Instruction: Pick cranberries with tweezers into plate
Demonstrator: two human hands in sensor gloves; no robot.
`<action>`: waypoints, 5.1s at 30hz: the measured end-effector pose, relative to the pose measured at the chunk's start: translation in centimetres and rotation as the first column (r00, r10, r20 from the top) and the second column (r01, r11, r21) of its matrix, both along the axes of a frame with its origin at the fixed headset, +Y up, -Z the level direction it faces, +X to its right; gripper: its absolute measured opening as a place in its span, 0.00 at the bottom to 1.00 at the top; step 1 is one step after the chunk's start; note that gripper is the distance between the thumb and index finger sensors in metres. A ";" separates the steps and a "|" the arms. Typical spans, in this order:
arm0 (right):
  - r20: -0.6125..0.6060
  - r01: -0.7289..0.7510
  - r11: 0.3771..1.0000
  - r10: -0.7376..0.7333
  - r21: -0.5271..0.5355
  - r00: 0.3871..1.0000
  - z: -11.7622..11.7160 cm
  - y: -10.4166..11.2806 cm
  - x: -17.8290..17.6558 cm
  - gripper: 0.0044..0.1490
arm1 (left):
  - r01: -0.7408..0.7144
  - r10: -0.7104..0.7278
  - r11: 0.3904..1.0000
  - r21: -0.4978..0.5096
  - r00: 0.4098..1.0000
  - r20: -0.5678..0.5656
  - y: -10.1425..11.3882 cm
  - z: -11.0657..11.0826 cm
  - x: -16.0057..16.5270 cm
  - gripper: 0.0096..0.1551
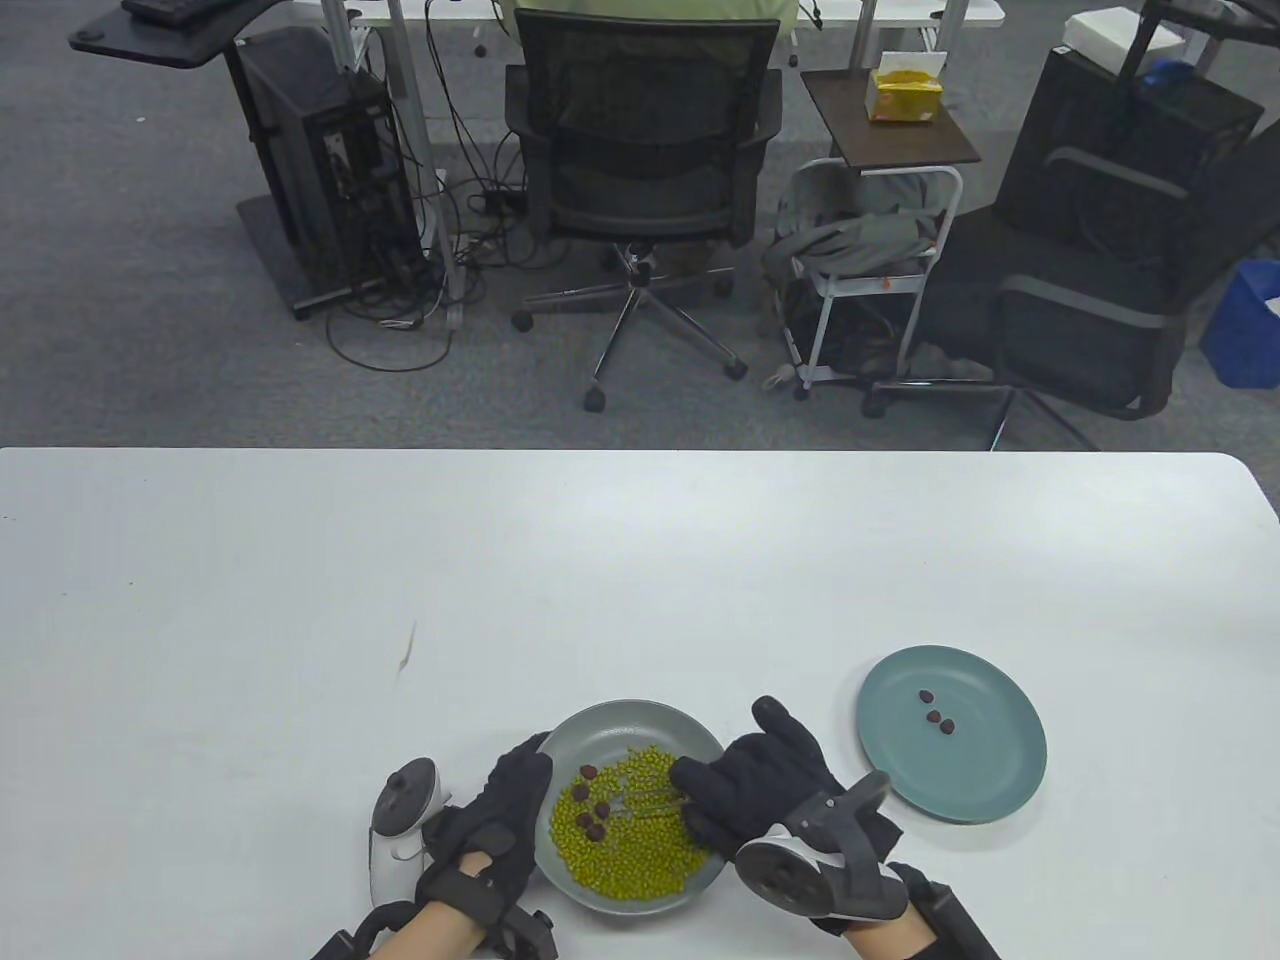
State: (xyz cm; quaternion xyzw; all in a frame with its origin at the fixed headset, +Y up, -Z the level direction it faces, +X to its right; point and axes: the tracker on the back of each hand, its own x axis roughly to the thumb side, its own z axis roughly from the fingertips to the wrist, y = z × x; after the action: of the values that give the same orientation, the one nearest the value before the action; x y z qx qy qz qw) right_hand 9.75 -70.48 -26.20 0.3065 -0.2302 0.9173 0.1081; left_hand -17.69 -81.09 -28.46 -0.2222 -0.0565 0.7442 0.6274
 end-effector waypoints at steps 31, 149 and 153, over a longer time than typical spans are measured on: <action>0.003 -0.090 0.993 0.090 0.078 0.996 0.4 -0.1 -0.9 0.28 | 0.020 -0.021 1.000 0.016 1.000 0.010 0.1 0.2 0.3 0.35; 0.567 0.135 0.989 -0.080 -0.055 0.820 -4.8 0.6 11.0 0.30 | -0.054 0.052 0.998 0.032 0.997 0.048 0.2 -0.2 0.3 0.34; 0.498 0.108 0.993 -0.074 -0.039 0.864 -4.1 0.7 9.0 0.30 | -0.052 0.051 0.998 0.029 0.998 0.044 0.1 -0.3 0.2 0.34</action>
State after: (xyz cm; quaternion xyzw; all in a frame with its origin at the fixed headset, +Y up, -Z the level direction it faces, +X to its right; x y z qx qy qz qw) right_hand 18.75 -69.80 -30.35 0.0459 -0.2341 0.9661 0.0987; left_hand -17.52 -80.95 -28.73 -0.2272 -0.0868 0.7541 0.6101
